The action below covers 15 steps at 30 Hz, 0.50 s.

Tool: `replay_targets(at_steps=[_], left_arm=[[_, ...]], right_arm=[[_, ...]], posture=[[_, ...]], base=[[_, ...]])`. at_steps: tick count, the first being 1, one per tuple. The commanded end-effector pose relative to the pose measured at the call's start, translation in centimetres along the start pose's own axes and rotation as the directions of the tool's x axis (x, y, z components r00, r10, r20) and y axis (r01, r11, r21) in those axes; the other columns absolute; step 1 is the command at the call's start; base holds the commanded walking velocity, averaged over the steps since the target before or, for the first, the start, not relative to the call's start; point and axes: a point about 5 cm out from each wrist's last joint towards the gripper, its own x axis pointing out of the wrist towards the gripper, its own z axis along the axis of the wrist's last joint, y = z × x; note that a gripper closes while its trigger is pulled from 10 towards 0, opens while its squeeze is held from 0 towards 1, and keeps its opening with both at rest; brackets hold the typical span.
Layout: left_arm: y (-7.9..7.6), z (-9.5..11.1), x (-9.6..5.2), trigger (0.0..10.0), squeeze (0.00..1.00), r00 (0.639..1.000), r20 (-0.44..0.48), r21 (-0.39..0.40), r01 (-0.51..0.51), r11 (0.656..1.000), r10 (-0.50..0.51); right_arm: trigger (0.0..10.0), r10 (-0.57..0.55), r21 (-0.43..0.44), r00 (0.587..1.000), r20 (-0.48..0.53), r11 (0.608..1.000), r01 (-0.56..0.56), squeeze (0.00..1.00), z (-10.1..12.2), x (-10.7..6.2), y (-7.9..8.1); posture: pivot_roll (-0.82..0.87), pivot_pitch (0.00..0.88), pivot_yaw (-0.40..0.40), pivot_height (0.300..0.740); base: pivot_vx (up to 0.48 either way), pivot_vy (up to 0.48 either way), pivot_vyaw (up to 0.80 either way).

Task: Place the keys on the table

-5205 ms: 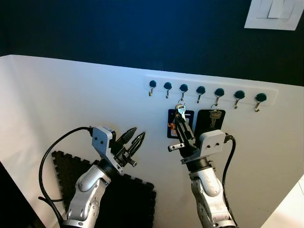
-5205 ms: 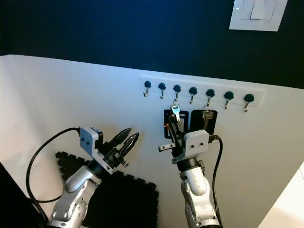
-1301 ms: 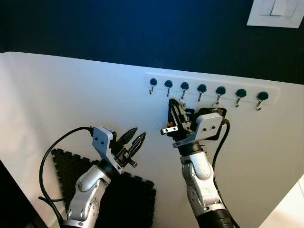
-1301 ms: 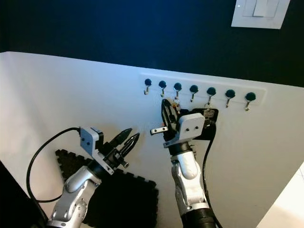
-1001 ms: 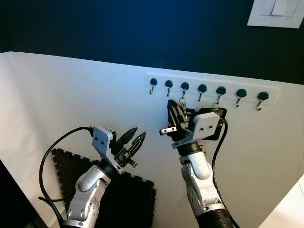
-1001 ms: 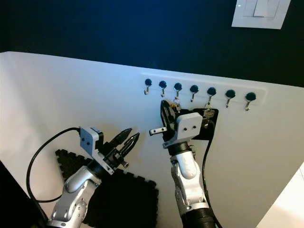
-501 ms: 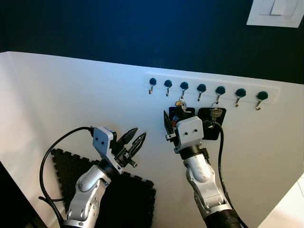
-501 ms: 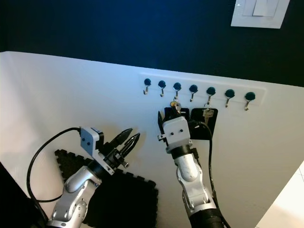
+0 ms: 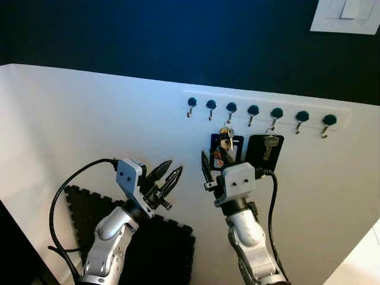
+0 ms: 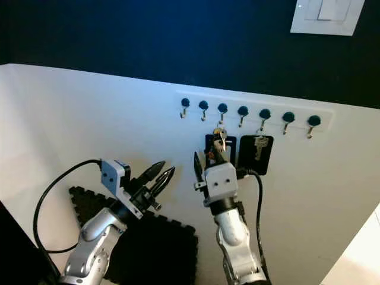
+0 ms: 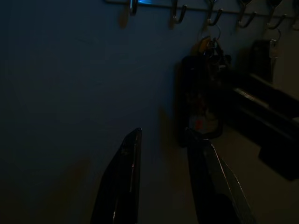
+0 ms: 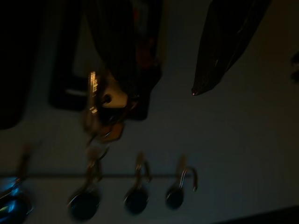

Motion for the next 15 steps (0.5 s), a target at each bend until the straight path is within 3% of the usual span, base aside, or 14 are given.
replay_targets(at_steps=[1, 5, 15], left_arm=[[0.0, 0.0, -0.2, 10.0, 0.00, 1.000, -0.005, 0.012, 0.004, 1.000, -0.004], [0.0, 0.0, -0.2, 10.0, 0.00, 1.000, -0.004, 0.011, 0.004, 1.000, -0.004], [0.1, 0.0, -0.1, 10.0, 0.00, 1.000, -0.004, 0.009, 0.004, 1.000, -0.004]], right_arm=[[10.0, -0.029, -0.006, 0.999, 0.032, 1.000, 0.030, 0.00, 0.5, -0.1, -0.3], [10.0, -0.118, -0.014, 0.992, 0.035, 0.993, 0.119, 0.00, 0.5, -0.1, -1.6], [10.0, -0.123, -0.006, 0.991, 0.053, 0.992, 0.123, 0.00, 0.7, 0.6, -2.1]], posture=[[0.02, 0.063, 0.006, 0.740], [0.02, 0.064, 0.008, 0.740], [0.02, 0.066, 0.009, 0.740]], base=[[0.000, 0.000, 0.00], [0.000, 0.000, 0.00], [0.000, 0.000, 0.00]])
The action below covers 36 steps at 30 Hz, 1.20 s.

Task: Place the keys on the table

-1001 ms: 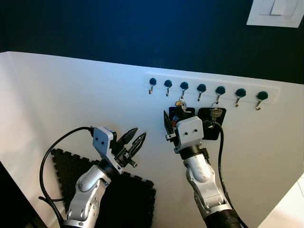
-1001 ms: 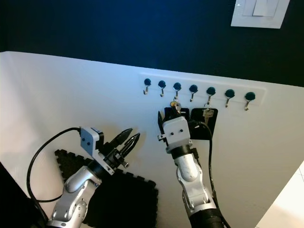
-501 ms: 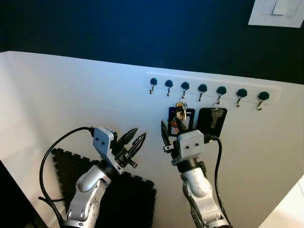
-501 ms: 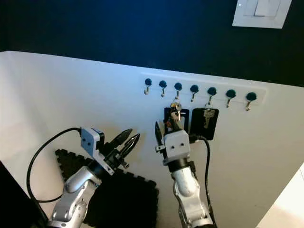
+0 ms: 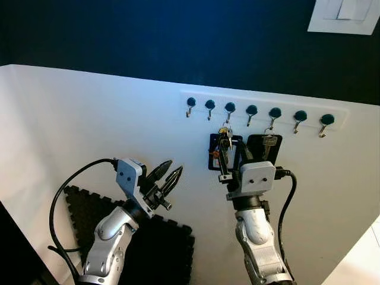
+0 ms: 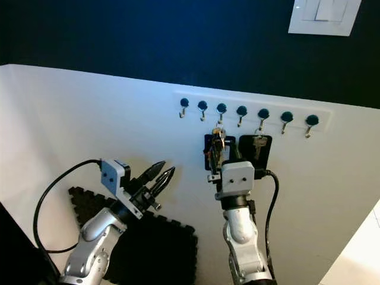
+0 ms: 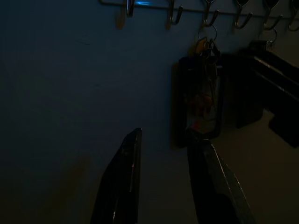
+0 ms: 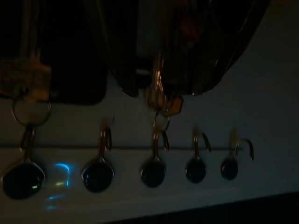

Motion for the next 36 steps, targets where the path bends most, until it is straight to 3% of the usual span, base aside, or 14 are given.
replay_targets(at_steps=[1, 24, 26, 27, 29, 36], left_arm=[[0.1, 0.0, -0.2, 10.0, 0.00, 1.000, -0.005, 0.010, 0.003, 1.000, -0.003], [0.2, 0.0, -0.2, 10.0, 0.00, 1.000, -0.008, 0.012, 0.001, 1.000, -0.001], [0.2, 0.0, -0.2, 10.0, 0.00, 1.000, -0.008, 0.012, 0.001, 1.000, -0.001], [0.2, 0.0, -0.2, 10.0, 0.00, 1.000, -0.008, 0.012, 0.001, 1.000, -0.001], [0.3, 0.0, -0.2, 10.0, 0.00, 1.000, -0.008, 0.013, 0.001, 1.000, -0.001], [0.3, 0.0, -0.2, 10.0, 0.00, 1.000, -0.009, 0.015, -0.001, 1.000, 0.001]], right_arm=[[10.0, -0.004, 0.020, 1.000, -0.007, 1.000, 0.004, 0.00, -0.2, 0.0, 0.0], [10.0, -0.021, 0.051, 0.999, -0.040, 0.998, 0.023, 0.00, -0.8, 1.0, -0.3], [5.1, -0.019, 0.054, 0.999, -0.043, 0.998, 0.021, 0.00, -0.8, 1.0, -0.2], [5.1, -0.019, 0.054, 0.999, -0.043, 0.998, 0.021, 0.00, -0.8, 1.0, -0.2], [0.0, -0.017, 0.057, 0.999, -0.044, 0.998, 0.019, 0.00, -0.8, 1.0, -0.2], [0.0, -0.016, 0.065, 0.999, -0.043, 0.998, 0.019, 0.00, -0.8, 1.1, -0.2]], posture=[[0.02, 0.065, 0.007, 0.740], [0.03, 0.067, 0.010, 0.740], [0.03, 0.067, 0.010, 0.740], [0.03, 0.067, 0.010, 0.740], [0.03, 0.069, 0.009, 0.740], [0.03, 0.070, 0.010, 0.740]], base=[[0.000, 0.000, 0.00], [0.000, 0.000, 0.00], [0.000, 0.000, 0.00], [0.000, 0.000, 0.00], [0.000, 0.000, 0.00], [0.000, 0.000, 0.00]])
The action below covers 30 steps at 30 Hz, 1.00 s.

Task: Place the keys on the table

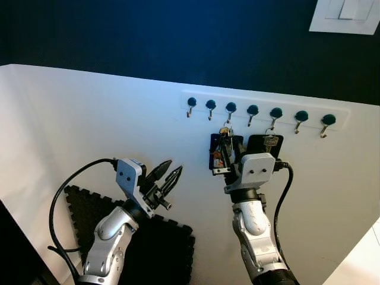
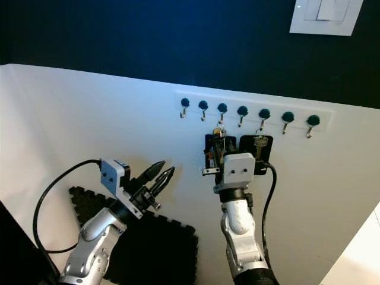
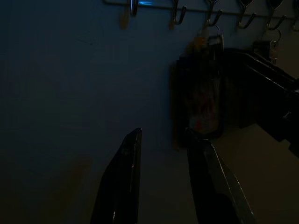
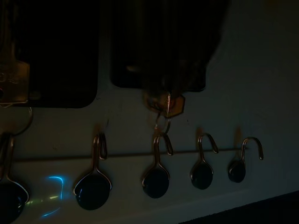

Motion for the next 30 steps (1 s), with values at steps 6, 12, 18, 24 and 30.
replay_targets(at_steps=[6, 12, 18, 24, 30], left_arm=[[0.30, 0.05, -0.19, 10.0, 0.00, 1.000, -0.009, 0.017, -0.001, 1.000, 0.001], [0.28, 0.07, -0.16, 10.0, 0.00, 1.000, -0.008, 0.017, -0.002, 1.000, 0.002], [0.24, 0.04, -0.15, 10.0, 0.00, 1.000, -0.010, 0.019, 0.001, 1.000, -0.001], [0.30, 0.11, 0.00, 10.0, 0.00, 1.000, -0.008, 0.023, -0.001, 1.000, 0.001], [0.29, 0.11, 0.01, 10.0, 0.00, 1.000, -0.008, 0.023, -0.002, 1.000, 0.002]], right_arm=[[0.0, -0.007, 0.010, 1.000, -0.015, 1.000, 0.007, 0.00, -0.26, -0.01, -0.30], [0.0, -0.002, 0.020, 1.000, 0.003, 1.000, 0.002, 0.00, 0.05, 0.07, -0.31], [2.2, 0.005, 0.014, 1.000, 0.012, 1.000, -0.005, 0.00, 0.14, -0.03, -0.15], [10.0, 0.018, 0.005, 1.000, 0.022, 1.000, -0.018, 1.00, 0.20, -0.36, 0.12], [10.0, 0.014, 0.008, 1.000, 0.014, 1.000, -0.014, 1.00, 0.07, -0.16, 0.08]], posture=[[0.03, 0.072, 0.010, 0.740], [0.03, 0.073, 0.010, 0.740], [0.03, 0.071, 0.011, 0.740], [0.03, 0.074, 0.008, 0.740], [0.03, 0.073, 0.007, 0.740]], base=[[0.000, 0.000, 0.00], [0.000, 0.000, 0.00], [0.000, 0.000, 0.00], [0.000, 0.000, 0.00], [0.000, 0.000, 0.00]])
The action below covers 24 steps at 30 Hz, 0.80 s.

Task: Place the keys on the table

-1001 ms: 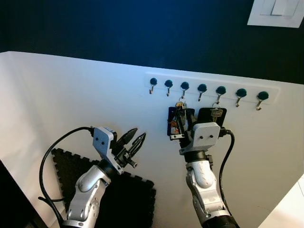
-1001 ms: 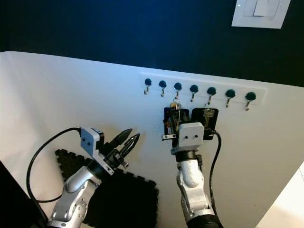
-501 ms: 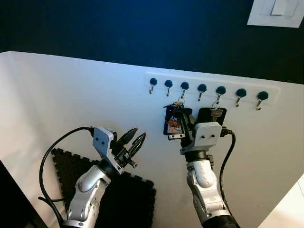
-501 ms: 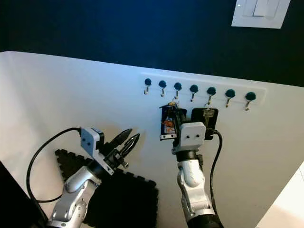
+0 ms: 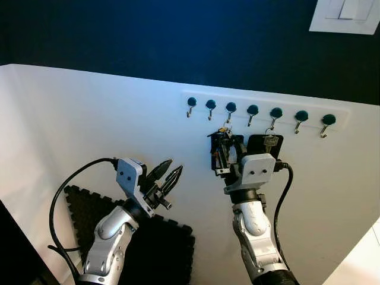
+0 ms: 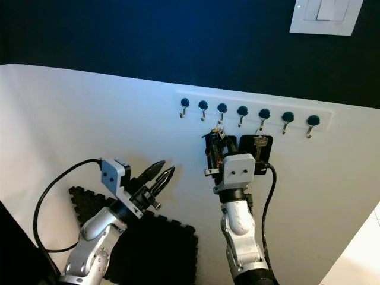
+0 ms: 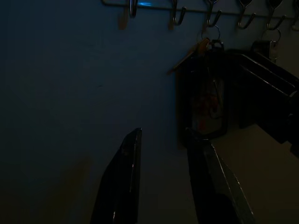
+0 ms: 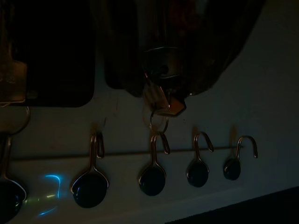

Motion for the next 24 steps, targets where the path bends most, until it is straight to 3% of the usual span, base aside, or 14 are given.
replay_targets(at_steps=[1, 3, 4, 5, 24], left_arm=[[0.3, 0.0, -0.1, 10.0, 0.00, 1.000, -0.008, 0.017, -0.003, 1.000, 0.003], [0.3, 0.0, -0.1, 10.0, 0.00, 1.000, -0.008, 0.017, -0.003, 1.000, 0.003], [0.2, 0.0, -0.1, 10.0, 0.00, 1.000, -0.008, 0.017, -0.003, 1.000, 0.003], [0.2, 0.0, -0.1, 10.0, 0.00, 1.000, -0.007, 0.016, -0.004, 1.000, 0.004], [0.1, -0.1, -0.2, 10.0, 0.00, 1.000, -0.006, 0.013, -0.016, 1.000, 0.016]], right_arm=[[10.0, -0.009, 0.006, 1.000, 0.000, 1.000, 0.009, 0.85, 0.0, 0.0, -0.1], [10.0, -0.010, 0.000, 1.000, -0.008, 1.000, 0.010, 0.85, -0.1, 0.1, -0.2], [10.0, -0.009, -0.004, 1.000, -0.013, 1.000, 0.009, 0.07, -0.2, 0.1, -0.2], [10.0, -0.009, -0.010, 1.000, -0.008, 1.000, 0.009, 0.00, -0.1, 0.3, -0.2], [10.0, 0.038, -0.077, 0.995, -0.089, 0.996, -0.045, 0.00, -1.5, 1.4, -0.2]], posture=[[0.03, 0.073, 0.007, 0.740], [0.03, 0.072, 0.006, 0.740], [0.03, 0.072, 0.006, 0.740], [0.03, 0.072, 0.003, 0.740], [0.03, 0.078, -0.005, 0.740]], base=[[0.000, 0.000, 0.00], [0.000, 0.000, 0.00], [0.000, 0.000, 0.00], [0.000, 0.000, 0.00], [0.000, 0.000, 0.00]])
